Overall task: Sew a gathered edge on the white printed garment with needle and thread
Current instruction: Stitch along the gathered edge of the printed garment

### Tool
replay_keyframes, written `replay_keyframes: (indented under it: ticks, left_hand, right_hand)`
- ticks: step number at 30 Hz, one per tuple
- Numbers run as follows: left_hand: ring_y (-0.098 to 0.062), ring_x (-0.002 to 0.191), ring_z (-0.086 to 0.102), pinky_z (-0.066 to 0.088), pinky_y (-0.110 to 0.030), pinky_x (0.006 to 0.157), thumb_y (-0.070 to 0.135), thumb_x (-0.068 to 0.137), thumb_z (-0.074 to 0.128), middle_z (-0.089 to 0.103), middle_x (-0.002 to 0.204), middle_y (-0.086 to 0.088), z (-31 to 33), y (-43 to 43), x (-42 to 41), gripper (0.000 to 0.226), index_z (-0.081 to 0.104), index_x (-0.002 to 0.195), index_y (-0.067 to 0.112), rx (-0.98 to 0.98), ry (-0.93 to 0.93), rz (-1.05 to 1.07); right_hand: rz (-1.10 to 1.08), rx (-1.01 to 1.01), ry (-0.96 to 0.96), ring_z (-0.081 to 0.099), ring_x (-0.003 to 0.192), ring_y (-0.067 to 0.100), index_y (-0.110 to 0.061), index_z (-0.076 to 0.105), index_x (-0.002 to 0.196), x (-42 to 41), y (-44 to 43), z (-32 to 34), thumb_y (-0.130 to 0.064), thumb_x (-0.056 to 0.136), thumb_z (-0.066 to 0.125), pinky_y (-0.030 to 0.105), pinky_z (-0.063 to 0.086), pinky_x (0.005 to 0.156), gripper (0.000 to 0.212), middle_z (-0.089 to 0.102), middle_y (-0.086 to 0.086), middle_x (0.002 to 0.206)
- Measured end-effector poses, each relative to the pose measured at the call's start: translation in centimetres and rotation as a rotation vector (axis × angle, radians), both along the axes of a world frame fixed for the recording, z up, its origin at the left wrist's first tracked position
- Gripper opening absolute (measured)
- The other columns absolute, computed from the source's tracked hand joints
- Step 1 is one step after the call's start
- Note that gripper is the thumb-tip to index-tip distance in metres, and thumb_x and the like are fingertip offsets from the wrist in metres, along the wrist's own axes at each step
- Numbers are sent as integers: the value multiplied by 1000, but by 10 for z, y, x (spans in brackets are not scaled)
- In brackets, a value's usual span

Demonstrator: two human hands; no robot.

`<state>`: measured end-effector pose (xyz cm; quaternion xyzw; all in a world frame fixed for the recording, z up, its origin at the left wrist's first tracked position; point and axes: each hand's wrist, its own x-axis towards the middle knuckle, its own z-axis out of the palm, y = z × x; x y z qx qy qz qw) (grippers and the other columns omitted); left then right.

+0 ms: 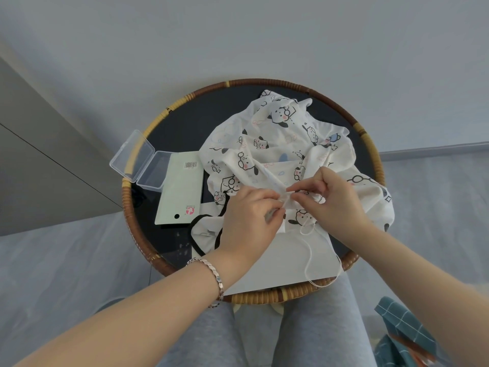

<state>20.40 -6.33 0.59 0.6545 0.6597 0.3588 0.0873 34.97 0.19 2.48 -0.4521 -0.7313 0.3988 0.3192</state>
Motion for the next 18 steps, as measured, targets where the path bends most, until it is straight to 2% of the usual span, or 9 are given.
replay_keyframes:
  ticks: [4, 8, 11, 14, 16, 18]
  left_hand:
    - [-16, 79, 63, 52, -37, 72, 26, 79, 58, 70, 83, 2, 1, -1, -3, 21, 74, 78, 13, -12, -24, 6]
    - [-20, 72, 65, 52, -41, 69, 15, 79, 67, 70, 79, -2, 0, -1, -10, 10, 74, 79, 8, 56, 5, -2]
    - [-17, 72, 62, 50, -36, 69, 16, 79, 67, 69, 76, -2, 1, -3, -12, 11, 74, 77, 7, 153, 35, 21]
    - [-10, 71, 55, 46, -30, 66, 20, 78, 64, 67, 71, -3, 4, -5, -12, 16, 72, 74, 7, 178, -15, 30]
    - [-8, 72, 54, 45, -23, 66, 19, 77, 68, 66, 71, 0, 10, -6, -13, 12, 71, 77, 8, 63, -122, 32]
    - [-2, 71, 54, 43, -10, 71, 17, 79, 71, 63, 77, 7, 16, -6, -12, 15, 70, 93, 10, -88, -255, 76]
  right_hand:
    - [-31, -4, -7, 62, 73, -2, -18, 28, 63, 1, 0, 1, -4, 79, 68, 14, 47, 67, 46, 69, -20, 74]
    - [-51, -11, -16, 63, 77, -2, -19, 27, 63, 1, -1, 0, -4, 79, 68, 13, 46, 67, 46, 68, -18, 75]
    - [-57, -26, -50, 61, 76, -1, -18, 26, 65, -2, -1, 0, -5, 79, 67, 16, 47, 65, 46, 68, -18, 77]
    - [-64, -69, -82, 62, 75, 2, -18, 26, 65, -7, -1, 2, -5, 80, 67, 25, 51, 67, 45, 68, -16, 78]
    - [-63, -83, -96, 63, 78, 9, -18, 27, 66, -10, -3, 7, -8, 80, 67, 29, 52, 68, 44, 68, -15, 79]
    - [-83, -18, -99, 58, 81, 12, -16, 29, 66, -10, -6, 14, -19, 84, 62, 19, 46, 68, 38, 65, -11, 79]
